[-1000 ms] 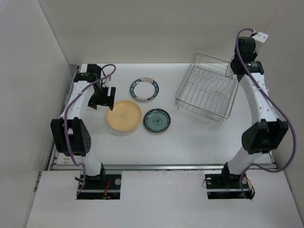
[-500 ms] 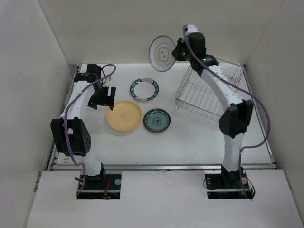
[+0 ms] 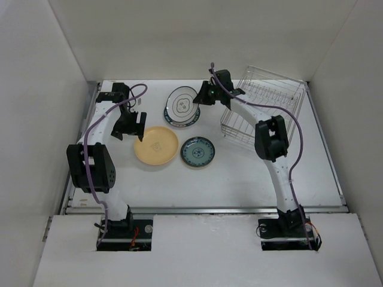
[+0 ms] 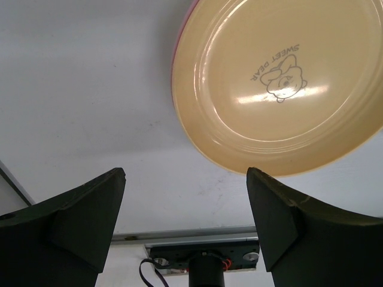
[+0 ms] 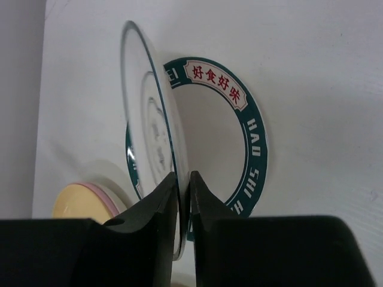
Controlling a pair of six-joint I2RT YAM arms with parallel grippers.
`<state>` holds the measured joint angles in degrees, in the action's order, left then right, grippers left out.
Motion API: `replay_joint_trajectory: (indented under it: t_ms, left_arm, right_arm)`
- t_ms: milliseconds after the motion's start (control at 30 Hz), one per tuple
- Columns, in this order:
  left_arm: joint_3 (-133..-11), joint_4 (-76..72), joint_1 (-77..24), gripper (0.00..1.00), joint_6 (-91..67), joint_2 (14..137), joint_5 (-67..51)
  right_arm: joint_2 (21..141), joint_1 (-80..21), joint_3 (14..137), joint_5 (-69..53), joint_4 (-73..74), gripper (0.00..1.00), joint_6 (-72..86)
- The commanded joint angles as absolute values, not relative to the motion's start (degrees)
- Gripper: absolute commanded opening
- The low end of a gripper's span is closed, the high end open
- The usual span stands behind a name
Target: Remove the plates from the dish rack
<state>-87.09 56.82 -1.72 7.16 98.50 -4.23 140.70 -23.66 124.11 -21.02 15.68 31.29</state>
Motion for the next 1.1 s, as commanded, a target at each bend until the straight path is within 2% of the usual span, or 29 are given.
replay_joint_trajectory:
  t_ms: [0, 100, 133, 233, 533, 833, 1067]
  left_arm:
    - [-87.1, 57.7, -1.4, 0.80, 6.9, 98.3, -4.2]
    - [-87.1, 57.7, -1.4, 0.80, 6.9, 98.3, -4.2]
    - [-87.1, 57.7, -1.4, 0.80, 6.9, 98.3, -4.2]
    - [-87.1, 57.7, -1.4, 0.80, 6.9, 98.3, -4.2]
    - [-87.1, 58.2, -1.4, 0.80, 6.9, 98.3, -4.7]
    - [-87.1, 58.7, -1.4, 0.80, 6.9, 97.2, -4.7]
    - [-87.6, 59.2, -1.4, 0.80, 6.9, 98.3, -5.3]
  right_arm:
    - [141.1, -23.8, 129.0, -21.9, 10.1, 0.22, 35.1]
    - [141.6, -23.8, 129.0, -19.3, 12.4, 0.38, 35.1]
    - [141.6, -23.8, 129.5, -18.8, 13.6, 0.51, 35.1]
    - [141.0, -23.3, 130.8, -19.9, 17.5, 0.63, 32.5]
    - [132.6, -23.3, 130.5, -10.8, 29.5, 0.69, 24.3]
    - [136.8, -24.4, 132.2, -15.7, 32.0, 0.69, 24.3]
    - [137.4, -24.4, 132.7, -9.8, 32.6, 0.69, 24.3]
